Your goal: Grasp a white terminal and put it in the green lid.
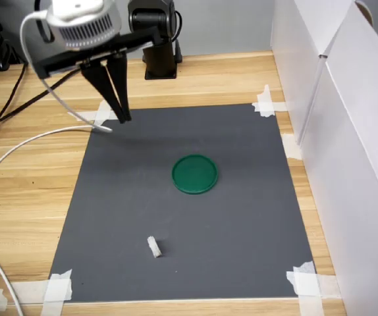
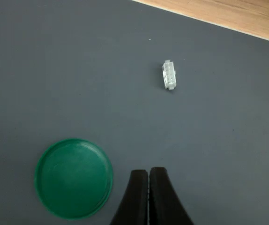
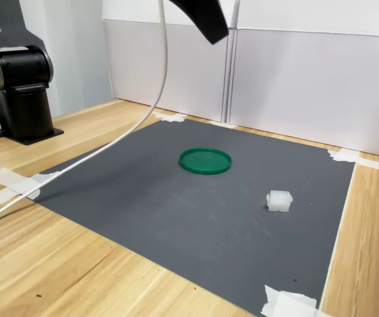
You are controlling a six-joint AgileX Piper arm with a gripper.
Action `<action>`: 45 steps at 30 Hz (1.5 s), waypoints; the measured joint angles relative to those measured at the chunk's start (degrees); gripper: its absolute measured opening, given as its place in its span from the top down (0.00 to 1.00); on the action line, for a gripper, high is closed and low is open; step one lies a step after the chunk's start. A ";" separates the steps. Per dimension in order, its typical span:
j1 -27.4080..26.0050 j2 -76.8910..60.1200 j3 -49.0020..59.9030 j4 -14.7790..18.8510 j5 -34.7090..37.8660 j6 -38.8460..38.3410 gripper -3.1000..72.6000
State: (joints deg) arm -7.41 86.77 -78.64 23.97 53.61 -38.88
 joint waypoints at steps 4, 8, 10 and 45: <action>0.00 4.83 -5.27 -1.07 3.01 -0.53 0.98; 0.00 9.40 -9.74 -2.42 5.98 -3.70 0.97; 0.00 11.33 -11.23 -3.23 7.22 -5.36 0.94; 5.89 28.21 -22.56 -6.44 6.29 -12.26 0.06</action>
State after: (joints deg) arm -1.52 114.98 -101.21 17.52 59.90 -51.15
